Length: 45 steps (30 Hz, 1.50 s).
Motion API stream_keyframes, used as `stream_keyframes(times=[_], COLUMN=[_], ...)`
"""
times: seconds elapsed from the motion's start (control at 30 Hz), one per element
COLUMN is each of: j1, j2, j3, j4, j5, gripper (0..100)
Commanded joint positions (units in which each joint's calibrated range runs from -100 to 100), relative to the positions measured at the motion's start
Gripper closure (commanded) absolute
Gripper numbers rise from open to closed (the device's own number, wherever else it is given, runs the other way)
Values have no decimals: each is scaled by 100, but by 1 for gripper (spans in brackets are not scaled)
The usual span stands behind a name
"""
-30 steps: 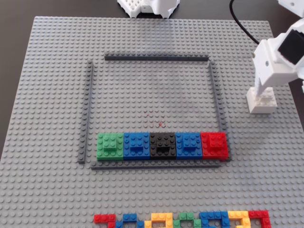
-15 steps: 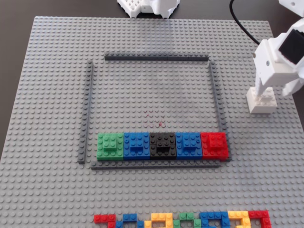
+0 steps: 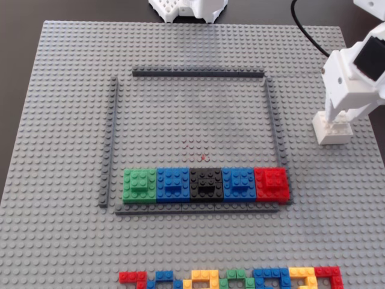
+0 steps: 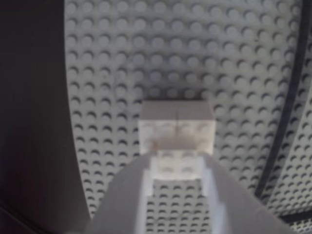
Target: Grab the cube and place it into the grid
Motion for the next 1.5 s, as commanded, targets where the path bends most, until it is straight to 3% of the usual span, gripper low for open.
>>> stream_keyframes(times=[0.0, 0.63, 1.17, 1.47], j1=[57, 323, 1295, 1678], j2=[-407, -2324, -4706, -4938], j3=[-232, 266, 3121, 4480], j4=[7, 242, -286, -799], j5=[24, 366, 943, 1187], gripper=[94, 96, 96, 95])
